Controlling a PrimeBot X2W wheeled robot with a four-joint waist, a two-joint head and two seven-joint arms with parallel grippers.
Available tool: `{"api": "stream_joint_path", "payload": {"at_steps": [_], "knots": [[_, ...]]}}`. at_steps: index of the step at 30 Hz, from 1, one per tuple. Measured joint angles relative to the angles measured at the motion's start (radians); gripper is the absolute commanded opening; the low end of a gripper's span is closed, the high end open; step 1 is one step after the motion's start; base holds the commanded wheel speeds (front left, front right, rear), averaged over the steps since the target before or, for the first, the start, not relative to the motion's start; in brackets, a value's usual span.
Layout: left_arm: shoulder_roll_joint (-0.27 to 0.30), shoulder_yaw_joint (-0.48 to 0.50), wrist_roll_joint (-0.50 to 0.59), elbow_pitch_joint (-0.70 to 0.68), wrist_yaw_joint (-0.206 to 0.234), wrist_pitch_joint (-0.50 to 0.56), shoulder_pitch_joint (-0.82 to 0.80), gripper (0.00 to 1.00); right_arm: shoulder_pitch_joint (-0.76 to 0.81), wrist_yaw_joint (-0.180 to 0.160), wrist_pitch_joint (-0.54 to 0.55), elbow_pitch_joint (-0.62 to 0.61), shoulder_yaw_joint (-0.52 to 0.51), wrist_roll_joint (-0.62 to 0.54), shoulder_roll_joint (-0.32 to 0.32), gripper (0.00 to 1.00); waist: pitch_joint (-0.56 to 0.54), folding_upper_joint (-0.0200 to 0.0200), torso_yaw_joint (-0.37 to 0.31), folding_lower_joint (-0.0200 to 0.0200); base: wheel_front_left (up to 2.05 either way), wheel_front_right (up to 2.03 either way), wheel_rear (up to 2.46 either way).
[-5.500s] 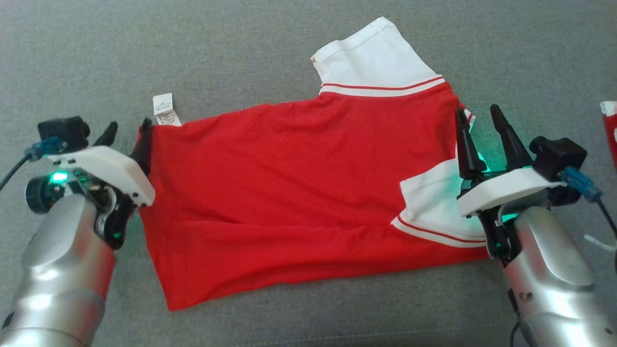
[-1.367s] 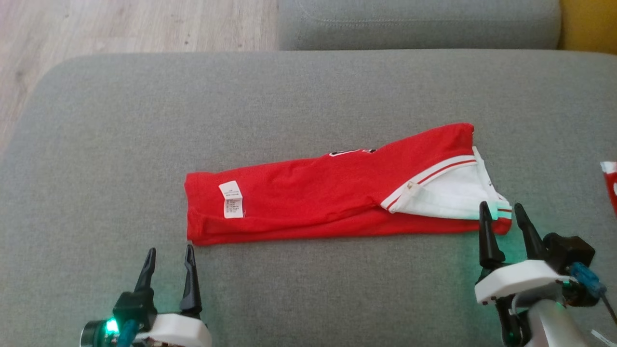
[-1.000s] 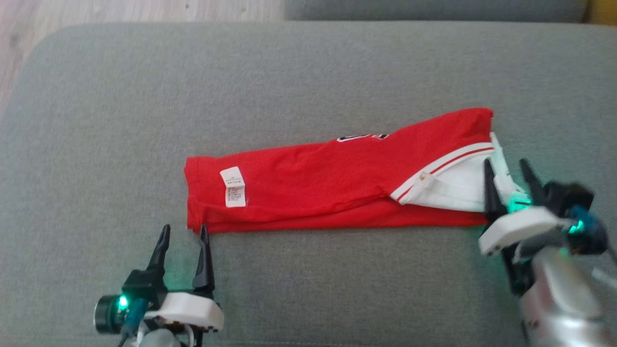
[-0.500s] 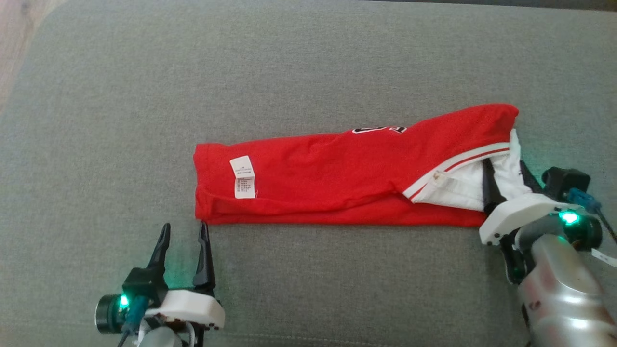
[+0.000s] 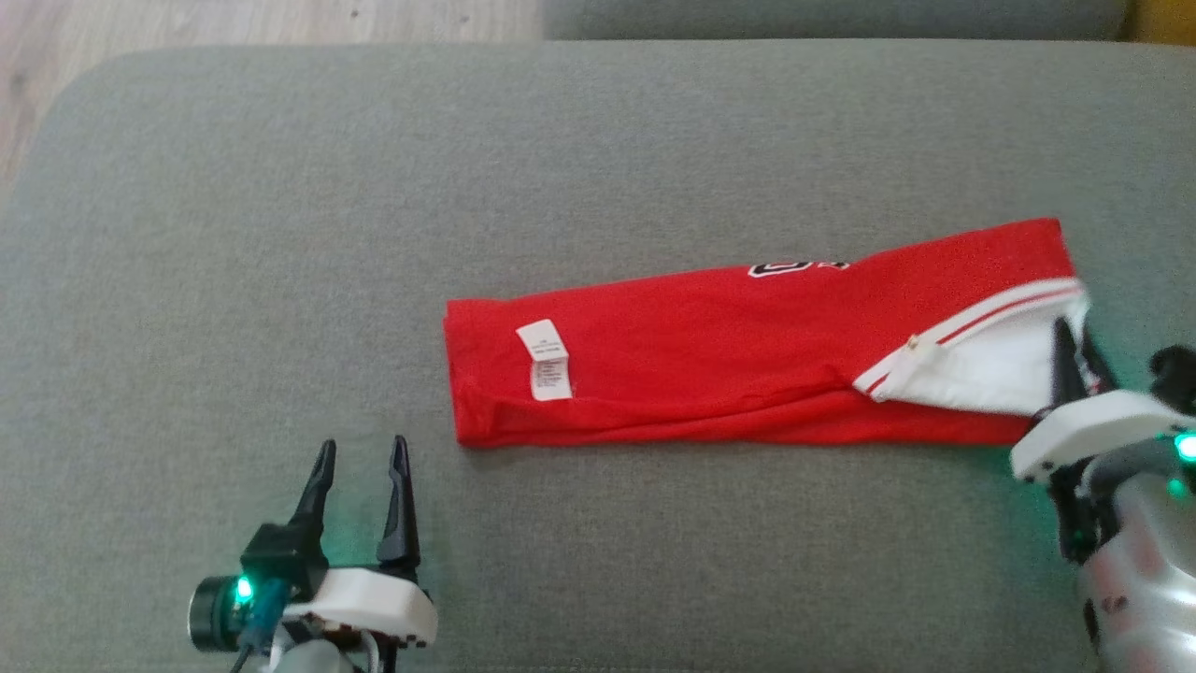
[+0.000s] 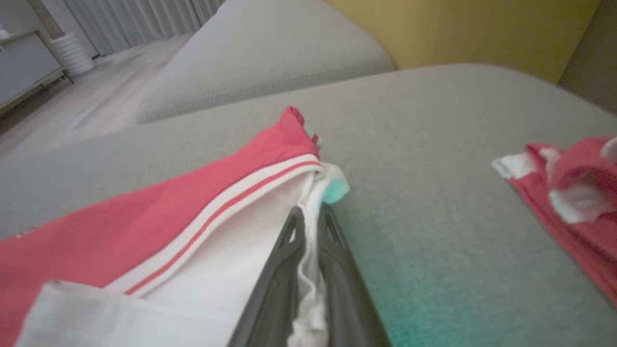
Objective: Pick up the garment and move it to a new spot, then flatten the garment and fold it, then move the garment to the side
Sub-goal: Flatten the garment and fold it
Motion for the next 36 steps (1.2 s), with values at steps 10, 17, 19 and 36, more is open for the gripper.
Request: {"api": "stream_joint_path", "payload": {"at_steps": [10, 17, 19, 36], "knots": [[0.0, -0.059, -0.014, 0.021, -0.011, 0.0, 0.004, 1.0, 0.051, 0.0, -0.008, -0.368, 0.24, 0.071, 0.087, 0.0, -0.032, 0.0, 0.001, 0.0, 0.0, 0.0, 0.0], [0.0, -0.122, -0.021, 0.026, -0.016, 0.0, 0.004, 1.0, 0.052, 0.0, -0.003, -0.413, 0.496, 0.177, 0.112, 0.0, -0.03, 0.0, 0.098, 0.0, 0.0, 0.0, 0.0], [0.0, -0.127, -0.021, 0.027, -0.016, 0.0, 0.004, 1.0, 0.042, 0.0, 0.004, -0.41, 0.54, 0.198, 0.117, 0.0, -0.028, 0.0, 0.133, 0.0, 0.0, 0.0, 0.0], [0.0, -0.121, -0.04, 0.019, 0.011, 0.0, 0.002, 1.0, -0.066, 0.0, -0.006, -0.267, 0.535, 0.229, 0.146, 1.0, -0.011, 0.0, 0.192, 0.0001, 0.0, 0.0, 0.0]]}}
